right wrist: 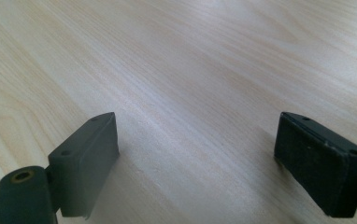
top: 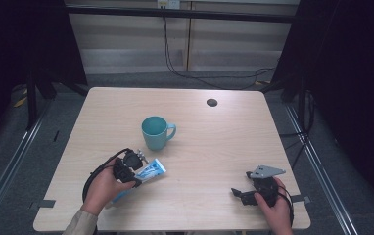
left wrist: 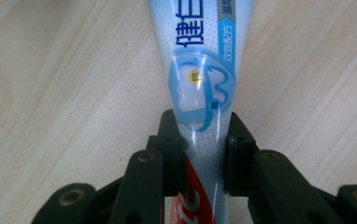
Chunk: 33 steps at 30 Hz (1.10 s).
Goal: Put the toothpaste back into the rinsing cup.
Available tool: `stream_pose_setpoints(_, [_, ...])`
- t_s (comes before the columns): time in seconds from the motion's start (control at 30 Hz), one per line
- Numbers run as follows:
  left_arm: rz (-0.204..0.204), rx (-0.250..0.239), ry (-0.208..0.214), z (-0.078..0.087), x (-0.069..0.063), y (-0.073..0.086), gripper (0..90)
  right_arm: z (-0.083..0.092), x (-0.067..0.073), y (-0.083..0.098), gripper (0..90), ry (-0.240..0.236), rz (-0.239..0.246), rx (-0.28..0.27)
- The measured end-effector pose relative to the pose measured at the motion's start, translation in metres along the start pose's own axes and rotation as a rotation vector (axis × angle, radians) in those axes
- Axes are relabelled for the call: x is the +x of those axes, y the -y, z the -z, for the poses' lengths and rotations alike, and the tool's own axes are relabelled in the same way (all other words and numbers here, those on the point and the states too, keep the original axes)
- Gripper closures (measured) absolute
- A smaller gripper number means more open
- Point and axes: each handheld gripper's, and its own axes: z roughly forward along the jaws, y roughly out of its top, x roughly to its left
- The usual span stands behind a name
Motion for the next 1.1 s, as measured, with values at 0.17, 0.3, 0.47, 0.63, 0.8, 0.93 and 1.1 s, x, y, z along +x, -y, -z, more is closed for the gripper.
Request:
stream_pose_setpoints(0.17, [0.012, -0.074, 0.015, 0.006, 0.0, 0.005, 73.0, 0.0, 0.0, 0.0, 13.1, 0.0, 0.0, 0.0])
stream_pose_setpoints(0.3, [0.015, -0.127, 0.002, 0.014, -0.001, 0.005, 72.9, 0.0, 0.0, 0.0, 13.2, 0.0, 0.0, 0.0])
stream_pose_setpoints(0.47, [0.04, -0.225, 0.0, 0.023, -0.001, 0.005, 72.9, 0.0, 0.0, 0.0, 13.2, 0.0, 0.0, 0.0])
stream_pose_setpoints(0.63, [0.057, -0.303, -0.002, 0.032, 0.0, 0.005, 72.9, 0.0, 0.0, 0.0, 13.2, 0.0, 0.0, 0.0])
stream_pose_setpoints(0.8, [0.084, -0.366, 0.001, 0.041, 0.002, 0.006, 72.9, 0.0, 0.0, 0.0, 13.2, 0.0, 0.0, 0.0])
stream_pose_setpoints(0.93, [0.094, -0.416, -0.008, 0.049, 0.003, 0.006, 73.0, 0.0, 0.0, 0.0, 13.1, 0.0, 0.0, 0.0])
stream_pose_setpoints(1.1, [0.117, -0.473, -0.011, 0.056, 0.003, 0.006, 73.0, 0.0, 0.0, 0.0, 13.2, 0.0, 0.0, 0.0])
